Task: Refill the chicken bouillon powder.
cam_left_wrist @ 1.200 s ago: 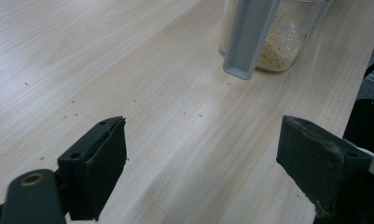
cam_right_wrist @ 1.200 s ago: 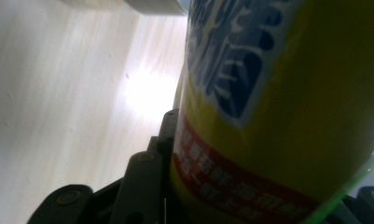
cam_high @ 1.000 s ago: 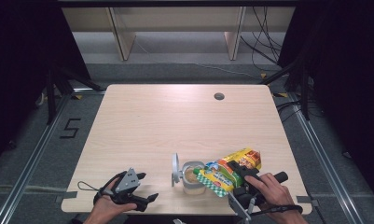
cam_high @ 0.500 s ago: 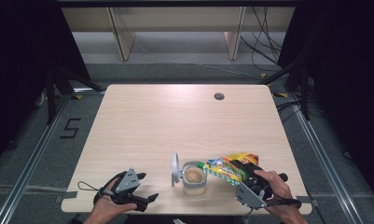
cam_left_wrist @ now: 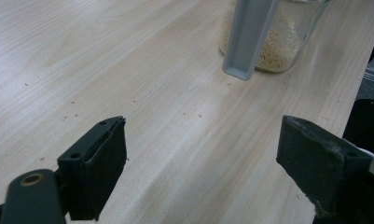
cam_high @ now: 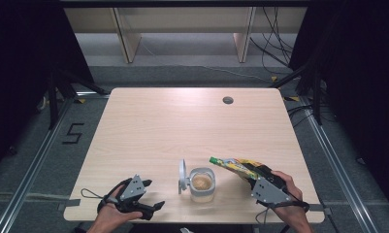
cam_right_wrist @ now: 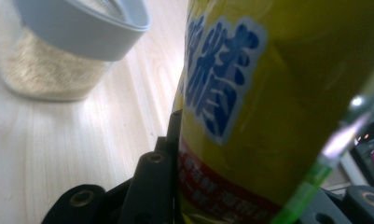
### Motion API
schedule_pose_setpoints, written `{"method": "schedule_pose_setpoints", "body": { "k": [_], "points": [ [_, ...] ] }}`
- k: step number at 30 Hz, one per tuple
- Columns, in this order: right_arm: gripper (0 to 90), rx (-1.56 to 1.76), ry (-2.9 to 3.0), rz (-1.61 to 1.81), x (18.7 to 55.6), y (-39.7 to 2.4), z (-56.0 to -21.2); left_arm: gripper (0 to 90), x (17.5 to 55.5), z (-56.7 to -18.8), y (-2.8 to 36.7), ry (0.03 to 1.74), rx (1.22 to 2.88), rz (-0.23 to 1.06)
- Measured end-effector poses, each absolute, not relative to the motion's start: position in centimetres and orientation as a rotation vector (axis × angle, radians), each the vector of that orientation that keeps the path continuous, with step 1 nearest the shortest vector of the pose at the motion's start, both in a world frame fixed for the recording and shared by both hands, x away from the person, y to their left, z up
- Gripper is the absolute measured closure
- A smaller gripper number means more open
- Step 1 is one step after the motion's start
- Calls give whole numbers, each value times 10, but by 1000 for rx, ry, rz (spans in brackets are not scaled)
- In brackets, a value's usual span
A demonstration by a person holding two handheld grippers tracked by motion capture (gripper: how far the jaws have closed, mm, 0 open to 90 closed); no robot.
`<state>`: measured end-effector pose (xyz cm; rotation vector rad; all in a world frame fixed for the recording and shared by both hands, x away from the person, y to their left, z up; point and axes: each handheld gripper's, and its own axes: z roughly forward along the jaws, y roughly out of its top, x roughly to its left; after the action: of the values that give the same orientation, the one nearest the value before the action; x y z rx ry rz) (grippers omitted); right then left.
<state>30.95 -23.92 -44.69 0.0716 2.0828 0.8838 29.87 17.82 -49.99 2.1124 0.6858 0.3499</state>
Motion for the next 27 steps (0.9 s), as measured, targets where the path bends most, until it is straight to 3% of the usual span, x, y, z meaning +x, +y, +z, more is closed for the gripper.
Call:
{"method": "schedule_pose_setpoints", "body": {
  "k": [27],
  "points": [
    [745,627,1959,1204,340,-277,-467,152,298,-500,178,686,2110,353]
  ]
}}
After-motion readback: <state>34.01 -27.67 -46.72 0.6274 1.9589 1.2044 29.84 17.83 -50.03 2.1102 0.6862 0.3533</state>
